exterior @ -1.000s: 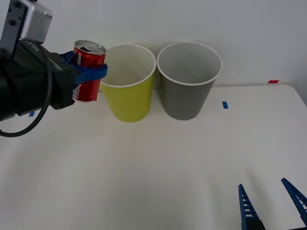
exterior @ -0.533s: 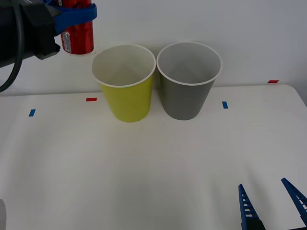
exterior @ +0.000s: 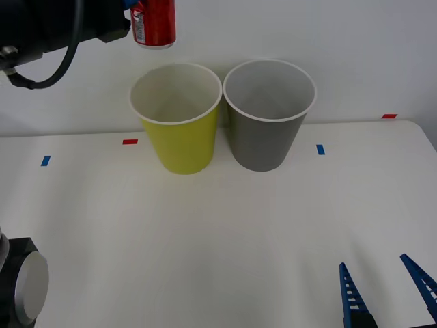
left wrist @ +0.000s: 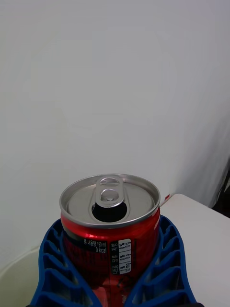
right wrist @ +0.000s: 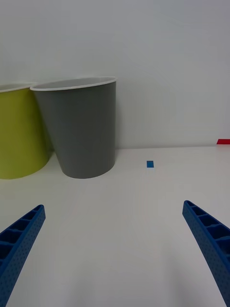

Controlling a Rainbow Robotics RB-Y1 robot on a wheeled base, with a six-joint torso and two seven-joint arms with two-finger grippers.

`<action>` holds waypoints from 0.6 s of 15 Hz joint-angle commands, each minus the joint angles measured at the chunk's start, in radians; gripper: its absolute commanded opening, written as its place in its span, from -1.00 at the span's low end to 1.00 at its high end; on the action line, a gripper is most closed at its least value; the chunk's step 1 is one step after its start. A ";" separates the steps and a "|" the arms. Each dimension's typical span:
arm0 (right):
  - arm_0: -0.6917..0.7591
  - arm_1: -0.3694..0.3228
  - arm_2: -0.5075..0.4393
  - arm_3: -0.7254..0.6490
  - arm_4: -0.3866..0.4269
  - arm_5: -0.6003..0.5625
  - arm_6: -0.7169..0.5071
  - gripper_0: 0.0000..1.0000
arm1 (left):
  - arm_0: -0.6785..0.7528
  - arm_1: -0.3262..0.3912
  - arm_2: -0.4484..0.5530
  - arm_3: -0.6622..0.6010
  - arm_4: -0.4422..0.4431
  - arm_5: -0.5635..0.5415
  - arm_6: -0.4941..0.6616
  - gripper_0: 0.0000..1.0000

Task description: Put cans in the gray bin and PET bottles in the light green bin.

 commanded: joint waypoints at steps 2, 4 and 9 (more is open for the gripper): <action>0.000 0.000 0.000 0.000 0.000 0.000 0.000 1.00 | -0.068 -0.007 -0.130 0.103 -0.116 -0.086 0.006 -1.00; 0.000 0.000 0.000 0.000 0.000 0.000 0.000 1.00 | -0.071 -0.013 -0.209 0.162 -0.171 -0.185 0.012 -1.00; 0.000 0.000 0.000 0.000 0.000 0.000 0.000 1.00 | -0.069 0.010 -0.339 0.320 -0.222 -0.412 0.018 -1.00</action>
